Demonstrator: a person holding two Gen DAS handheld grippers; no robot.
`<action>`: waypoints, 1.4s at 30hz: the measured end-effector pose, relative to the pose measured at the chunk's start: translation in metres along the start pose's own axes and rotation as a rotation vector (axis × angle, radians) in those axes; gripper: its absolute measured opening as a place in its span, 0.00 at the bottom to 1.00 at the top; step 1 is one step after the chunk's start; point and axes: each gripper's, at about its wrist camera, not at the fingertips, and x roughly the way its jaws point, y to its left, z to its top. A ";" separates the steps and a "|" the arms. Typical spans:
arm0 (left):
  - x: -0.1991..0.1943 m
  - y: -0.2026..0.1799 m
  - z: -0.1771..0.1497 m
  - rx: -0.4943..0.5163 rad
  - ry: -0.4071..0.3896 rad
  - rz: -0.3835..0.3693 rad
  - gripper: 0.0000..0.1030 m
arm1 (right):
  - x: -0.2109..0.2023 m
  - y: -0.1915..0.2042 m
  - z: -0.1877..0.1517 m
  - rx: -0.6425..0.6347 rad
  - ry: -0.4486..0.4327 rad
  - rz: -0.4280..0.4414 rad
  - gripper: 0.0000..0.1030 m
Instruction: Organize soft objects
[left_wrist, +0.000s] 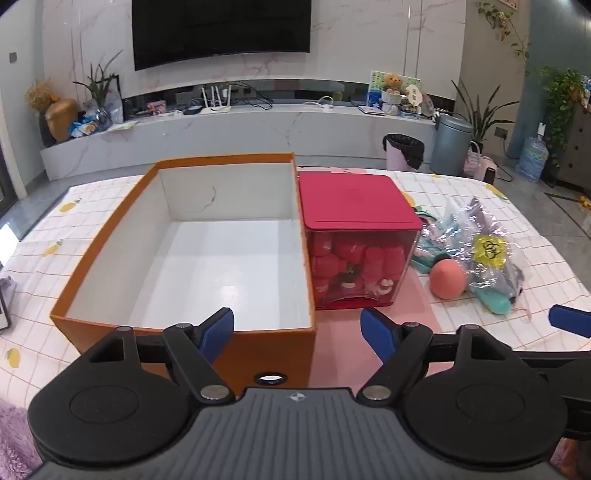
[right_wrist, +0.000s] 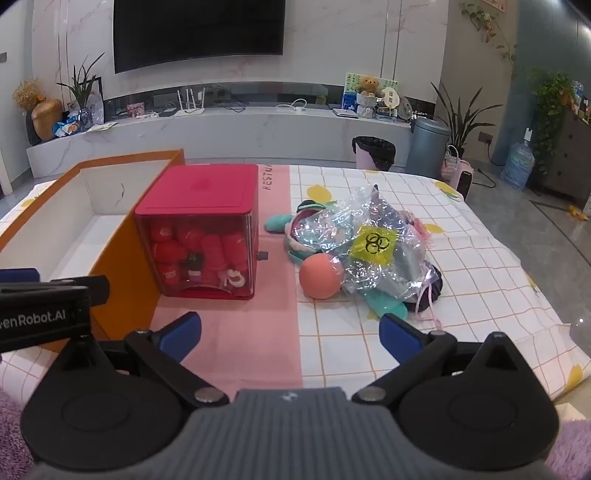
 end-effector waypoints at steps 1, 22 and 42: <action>0.000 0.000 0.000 0.005 -0.004 0.007 0.89 | 0.001 0.002 0.001 -0.021 0.008 -0.015 0.97; -0.004 -0.001 -0.003 0.012 -0.030 0.038 0.89 | -0.002 0.002 0.000 -0.029 -0.009 -0.025 0.97; -0.003 -0.005 -0.005 0.031 -0.030 0.046 0.89 | -0.005 0.006 -0.002 -0.061 -0.024 -0.038 0.97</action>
